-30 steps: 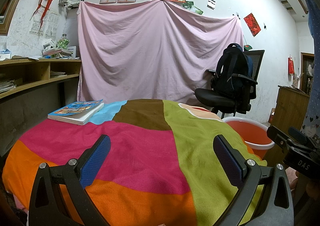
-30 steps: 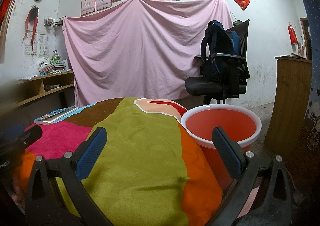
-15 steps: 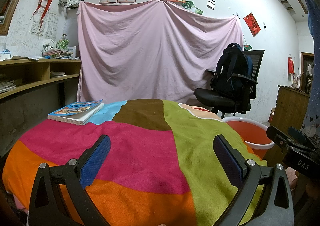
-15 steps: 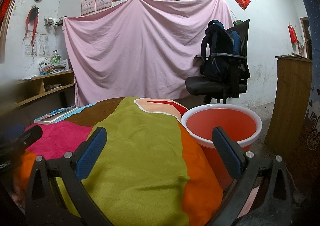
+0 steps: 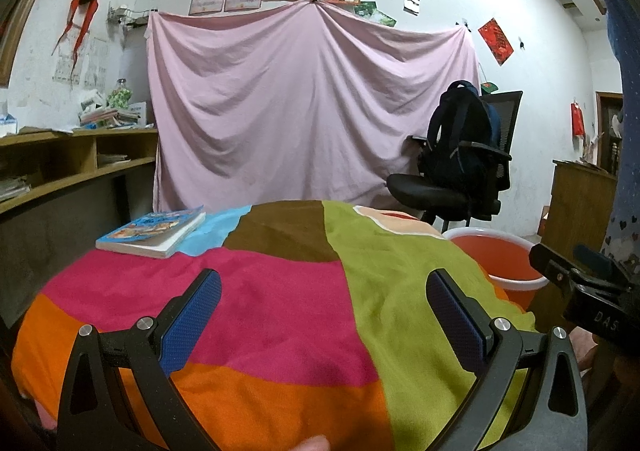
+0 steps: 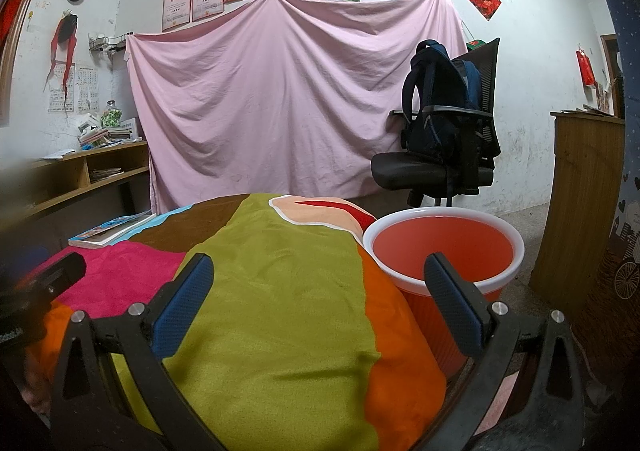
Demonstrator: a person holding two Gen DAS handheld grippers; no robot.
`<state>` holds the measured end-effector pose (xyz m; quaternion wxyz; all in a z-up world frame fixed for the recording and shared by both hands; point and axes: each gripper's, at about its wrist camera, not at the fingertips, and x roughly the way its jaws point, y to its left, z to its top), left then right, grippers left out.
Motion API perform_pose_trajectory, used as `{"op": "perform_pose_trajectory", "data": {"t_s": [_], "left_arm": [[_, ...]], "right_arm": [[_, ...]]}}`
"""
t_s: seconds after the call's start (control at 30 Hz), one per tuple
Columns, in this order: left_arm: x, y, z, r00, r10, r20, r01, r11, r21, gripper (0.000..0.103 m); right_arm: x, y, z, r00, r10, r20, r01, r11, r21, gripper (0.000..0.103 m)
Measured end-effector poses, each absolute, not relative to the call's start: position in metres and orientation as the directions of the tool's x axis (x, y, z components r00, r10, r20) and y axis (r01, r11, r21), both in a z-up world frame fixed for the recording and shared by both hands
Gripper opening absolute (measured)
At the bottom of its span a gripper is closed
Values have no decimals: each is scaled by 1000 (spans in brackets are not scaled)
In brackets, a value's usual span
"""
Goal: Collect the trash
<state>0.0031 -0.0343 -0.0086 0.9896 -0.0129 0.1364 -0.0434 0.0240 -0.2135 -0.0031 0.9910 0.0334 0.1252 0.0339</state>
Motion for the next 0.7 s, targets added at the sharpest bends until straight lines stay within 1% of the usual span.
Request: {"op": "perform_pose_trajectory", "data": {"t_s": [0.7], "left_arm": [[4,-33,-9,962,-78,-261,74,997,-25,100]], "right_arm": [[22,-201,-8,964,80,-253,-64,995,72,103]]}}
